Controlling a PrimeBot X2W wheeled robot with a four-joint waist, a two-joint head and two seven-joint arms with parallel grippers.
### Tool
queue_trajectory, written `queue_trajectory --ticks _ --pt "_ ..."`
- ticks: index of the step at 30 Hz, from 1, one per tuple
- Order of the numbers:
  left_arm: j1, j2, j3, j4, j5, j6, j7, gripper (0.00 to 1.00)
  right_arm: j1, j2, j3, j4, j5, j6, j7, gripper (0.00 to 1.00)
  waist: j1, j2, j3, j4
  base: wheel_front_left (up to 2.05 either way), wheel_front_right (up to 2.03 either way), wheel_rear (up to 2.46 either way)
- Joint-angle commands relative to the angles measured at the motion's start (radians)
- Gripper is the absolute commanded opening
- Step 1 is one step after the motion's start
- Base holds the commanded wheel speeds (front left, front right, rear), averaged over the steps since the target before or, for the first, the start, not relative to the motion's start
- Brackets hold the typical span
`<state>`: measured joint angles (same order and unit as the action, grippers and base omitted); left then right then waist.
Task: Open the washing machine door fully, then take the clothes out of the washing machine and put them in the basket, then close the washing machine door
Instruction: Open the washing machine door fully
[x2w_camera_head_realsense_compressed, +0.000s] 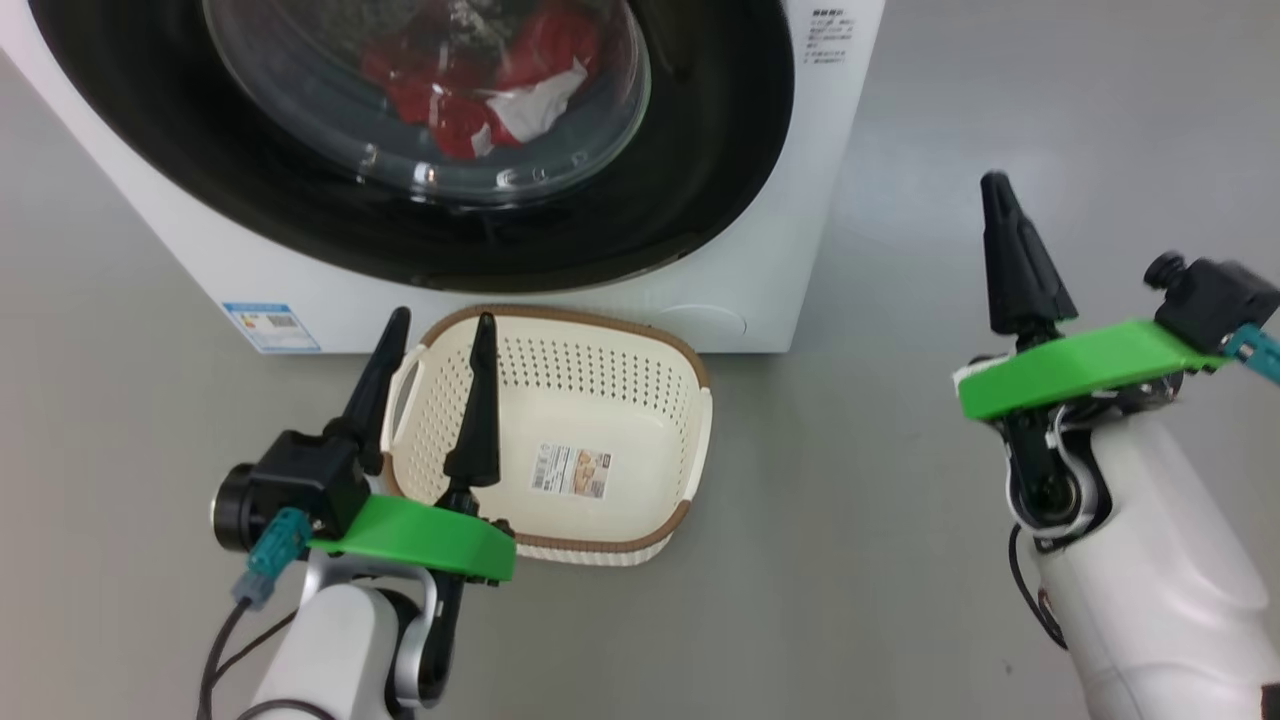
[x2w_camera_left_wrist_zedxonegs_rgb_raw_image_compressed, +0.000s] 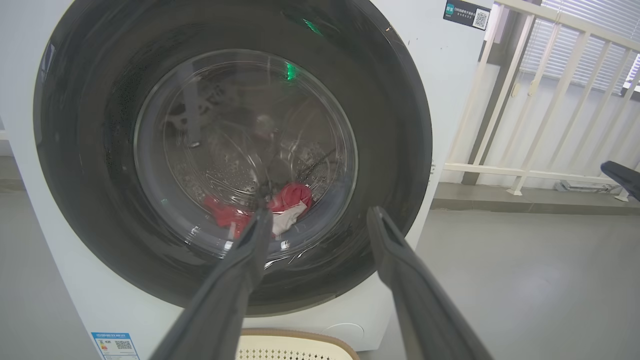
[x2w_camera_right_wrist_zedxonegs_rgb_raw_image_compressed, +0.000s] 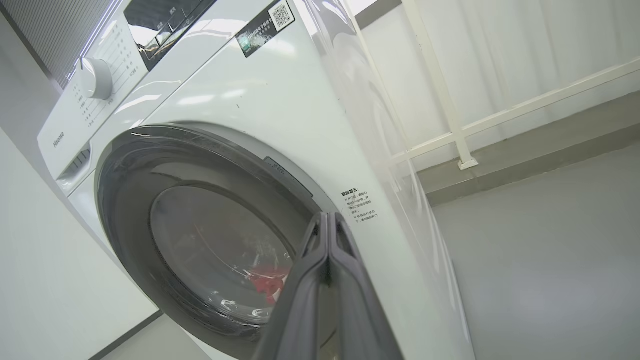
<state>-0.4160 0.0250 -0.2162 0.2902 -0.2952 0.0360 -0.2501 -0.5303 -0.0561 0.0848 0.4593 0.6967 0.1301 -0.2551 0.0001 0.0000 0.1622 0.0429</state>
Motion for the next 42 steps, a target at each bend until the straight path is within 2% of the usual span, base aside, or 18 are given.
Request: queue_trajectory --ticks 1,2,8,12,22,28,42 --pt "-0.036 0.025 0.022 -0.038 0.012 0.01 -0.012 1.0 -0.048 0.006 0.026 -0.023 0.039 0.001 0.008 0.0 0.0 0.0 0.044 0.019 0.0 0.0 0.0" --pt "-0.039 0.025 0.014 -0.058 0.013 0.013 -0.012 1.0 -0.077 0.001 0.022 -0.029 0.105 0.001 0.031 0.0 0.0 0.0 0.068 0.027 0.0 0.0 0.0" --pt "-0.052 0.025 -0.001 -0.116 0.018 0.023 -0.012 1.0 -0.162 -0.026 -0.002 -0.062 0.338 0.001 0.132 0.0 0.0 0.0 0.142 0.048 0.0 0.0 0.0" --pt "-0.051 0.025 0.0 -0.148 0.009 0.03 -0.012 1.0 -0.214 -0.028 -0.03 -0.078 0.542 0.001 0.262 0.0 0.0 0.0 0.179 0.055 0.0 0.0 0.0" --pt "-0.046 0.025 0.0 -0.198 0.013 0.034 -0.012 1.0 -0.353 -0.044 -0.118 -0.039 0.816 0.001 0.449 0.0 0.0 0.0 0.262 0.08 0.0 0.0 0.0" --pt "-0.048 0.025 0.006 -0.204 0.02 0.029 -0.012 1.0 -0.434 -0.051 -0.141 0.029 0.905 0.001 0.543 0.0 0.0 0.0 0.301 0.092 0.0 0.0 0.0" --pt "-0.077 0.025 -0.026 -0.196 0.023 0.013 -0.012 1.0 -0.613 -0.075 -0.13 0.199 0.998 0.001 0.727 0.0 -0.0001 0.0 0.352 0.113 0.0 0.0 0.0"
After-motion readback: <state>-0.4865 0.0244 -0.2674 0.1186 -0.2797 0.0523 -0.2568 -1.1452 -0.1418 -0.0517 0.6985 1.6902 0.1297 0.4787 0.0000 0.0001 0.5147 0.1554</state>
